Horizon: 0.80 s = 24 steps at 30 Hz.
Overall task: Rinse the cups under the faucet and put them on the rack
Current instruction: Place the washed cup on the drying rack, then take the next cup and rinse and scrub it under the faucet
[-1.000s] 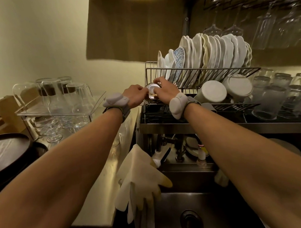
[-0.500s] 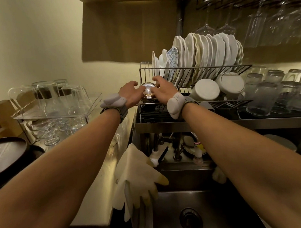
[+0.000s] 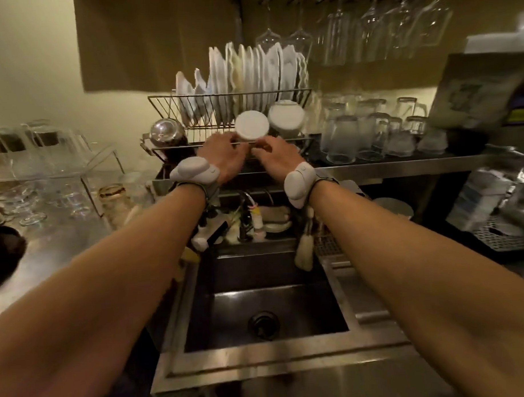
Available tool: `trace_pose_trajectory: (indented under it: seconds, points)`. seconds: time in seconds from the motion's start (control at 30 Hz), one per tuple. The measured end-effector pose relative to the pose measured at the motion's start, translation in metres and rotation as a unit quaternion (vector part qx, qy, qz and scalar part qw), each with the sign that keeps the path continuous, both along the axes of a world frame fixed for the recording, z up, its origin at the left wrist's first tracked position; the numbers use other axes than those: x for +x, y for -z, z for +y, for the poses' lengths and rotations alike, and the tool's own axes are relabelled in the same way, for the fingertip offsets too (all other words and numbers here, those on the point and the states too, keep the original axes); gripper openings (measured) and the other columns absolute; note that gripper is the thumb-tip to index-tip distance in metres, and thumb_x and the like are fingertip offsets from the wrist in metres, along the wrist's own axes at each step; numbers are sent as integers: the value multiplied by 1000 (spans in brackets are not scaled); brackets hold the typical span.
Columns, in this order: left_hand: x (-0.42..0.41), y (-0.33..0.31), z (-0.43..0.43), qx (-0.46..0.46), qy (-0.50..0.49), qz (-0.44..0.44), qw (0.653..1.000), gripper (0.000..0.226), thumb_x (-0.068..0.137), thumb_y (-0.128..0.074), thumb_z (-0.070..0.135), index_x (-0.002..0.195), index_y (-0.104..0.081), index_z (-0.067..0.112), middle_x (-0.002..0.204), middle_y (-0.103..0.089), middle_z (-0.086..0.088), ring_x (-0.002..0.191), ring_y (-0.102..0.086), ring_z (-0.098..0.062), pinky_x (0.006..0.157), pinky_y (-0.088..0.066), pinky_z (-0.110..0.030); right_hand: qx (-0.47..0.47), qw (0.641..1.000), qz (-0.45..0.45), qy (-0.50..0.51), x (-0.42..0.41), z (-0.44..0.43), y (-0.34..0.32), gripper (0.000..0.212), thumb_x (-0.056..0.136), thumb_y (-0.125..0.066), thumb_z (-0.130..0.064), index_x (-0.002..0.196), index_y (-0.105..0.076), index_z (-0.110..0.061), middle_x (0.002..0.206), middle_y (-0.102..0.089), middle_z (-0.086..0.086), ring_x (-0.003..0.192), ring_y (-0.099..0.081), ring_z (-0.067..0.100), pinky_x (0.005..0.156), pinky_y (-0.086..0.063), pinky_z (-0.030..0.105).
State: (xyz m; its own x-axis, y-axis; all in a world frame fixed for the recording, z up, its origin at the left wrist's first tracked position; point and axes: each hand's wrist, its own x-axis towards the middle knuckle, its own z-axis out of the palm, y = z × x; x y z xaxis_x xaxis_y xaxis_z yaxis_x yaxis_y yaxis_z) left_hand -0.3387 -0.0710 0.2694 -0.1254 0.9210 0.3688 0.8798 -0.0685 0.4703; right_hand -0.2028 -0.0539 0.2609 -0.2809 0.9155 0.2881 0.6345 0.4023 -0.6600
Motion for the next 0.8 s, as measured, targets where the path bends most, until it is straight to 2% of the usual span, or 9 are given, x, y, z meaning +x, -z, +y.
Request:
trace_pose_trajectory:
  seconds: [0.13,0.2,0.27,0.37,0.43,0.5,0.63,0.8]
  points:
    - [85,45,-13,-97,65,-5,993,47,97,-44,39,138,-48,16,139,-53,-9,125,-51,-29,101,-41,-34,-62,997,-30,29,86,-22,45,32,96,-49,-32,113,-66,-11,116,-66,10,107,-60,27,87,-45,34]
    - [103,66,-16,-140,78,-1,987,45,97,-45,39,137,-50,18,139,-53,-8,126,-50,-29,101,-39,-32,-89,995,-44,29,108,-29,69,30,95,-51,-32,108,-69,-12,111,-68,9,105,-62,26,82,-46,32]
    - [141,95,-8,-189,100,17,977,45,97,-45,40,136,-51,17,139,-53,-6,126,-50,-28,101,-39,-32,-122,990,-63,42,150,-28,97,31,95,-52,-33,110,-69,-12,111,-67,7,105,-61,25,75,-41,27]
    - [171,131,-2,-241,130,45,961,44,97,-44,41,133,-54,17,136,-55,-7,121,-54,-27,94,-42,-33,-160,982,-80,56,183,-22,131,30,94,-54,-31,108,-70,-10,101,-66,7,98,-60,23,69,-40,25]
    - [196,154,10,-267,147,57,951,41,98,-44,39,129,-56,15,131,-58,-8,117,-56,-28,91,-45,-34,-176,979,-79,70,211,-13,148,29,93,-56,-28,103,-71,-5,98,-69,13,95,-61,27,76,-49,31]
    - [224,175,25,-284,168,56,942,38,97,-45,37,125,-59,16,127,-61,-9,113,-59,-28,92,-47,-36,-188,975,-75,96,240,0,166,28,90,-57,-25,103,-71,-4,102,-70,16,100,-62,30,86,-50,39]
    - [279,208,64,-320,188,41,927,38,95,-49,35,126,-58,14,128,-60,-8,116,-57,-29,93,-44,-34,-220,960,-88,152,295,32,195,26,85,-60,-23,105,-72,-10,110,-70,11,105,-62,27,92,-50,36]
    - [330,235,95,-353,213,37,910,41,92,-54,41,123,-60,15,128,-60,-9,117,-56,-28,92,-43,-32,-258,941,-133,175,343,52,218,43,82,-65,-27,124,-61,-18,127,-62,6,117,-57,26,96,-45,32]
